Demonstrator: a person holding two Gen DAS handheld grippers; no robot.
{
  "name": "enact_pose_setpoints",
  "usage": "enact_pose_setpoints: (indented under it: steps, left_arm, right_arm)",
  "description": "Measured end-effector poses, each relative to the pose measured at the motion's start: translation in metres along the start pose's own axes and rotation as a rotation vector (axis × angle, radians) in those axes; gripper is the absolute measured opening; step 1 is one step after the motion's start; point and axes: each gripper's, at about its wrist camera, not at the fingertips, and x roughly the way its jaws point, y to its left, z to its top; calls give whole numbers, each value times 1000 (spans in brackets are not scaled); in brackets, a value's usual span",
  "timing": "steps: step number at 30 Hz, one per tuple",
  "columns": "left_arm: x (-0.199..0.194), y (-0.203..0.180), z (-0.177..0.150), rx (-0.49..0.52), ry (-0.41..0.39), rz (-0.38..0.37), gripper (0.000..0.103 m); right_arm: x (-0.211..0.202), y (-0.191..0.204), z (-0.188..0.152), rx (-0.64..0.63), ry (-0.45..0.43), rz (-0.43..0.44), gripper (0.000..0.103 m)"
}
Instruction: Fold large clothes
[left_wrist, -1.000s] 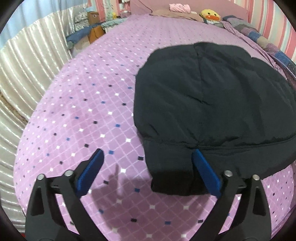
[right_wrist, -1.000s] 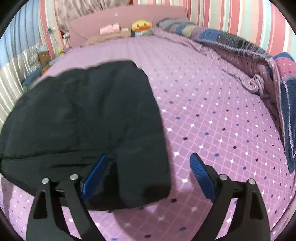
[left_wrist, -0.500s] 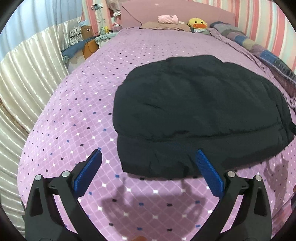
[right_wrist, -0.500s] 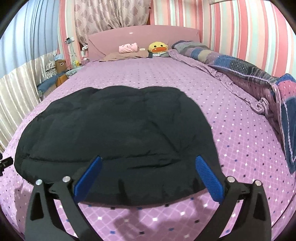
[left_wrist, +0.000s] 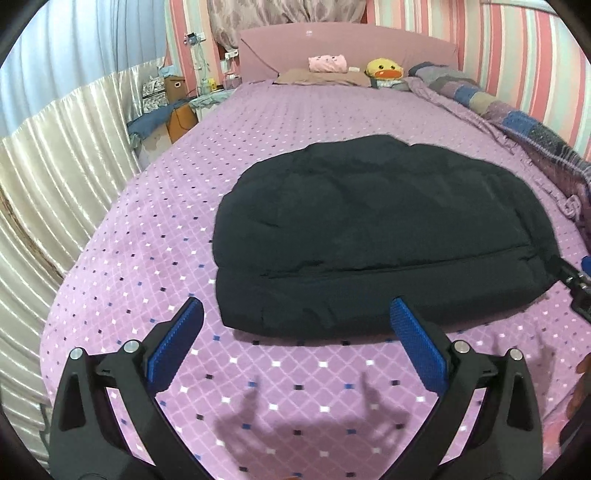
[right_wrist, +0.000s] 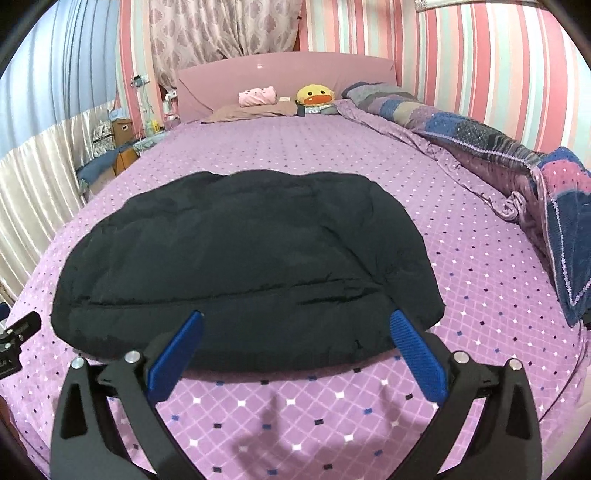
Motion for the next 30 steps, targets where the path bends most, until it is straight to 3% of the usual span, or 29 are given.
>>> enact_pose_setpoints:
  steps: [8, 19, 30]
  left_arm:
    - [-24, -11, 8, -43, -50, -31, 100]
    - [-73, -16, 25, -21, -122, -47, 100]
    - [-76, -21, 28, 0, -136, -19, 100]
  right_arm:
    - [-39, 22, 17, -34, -33, -4, 101]
    - [-77, 27, 42, -21, -83, -16, 101]
    - [-88, 23, 48, -7, -92, -22, 101]
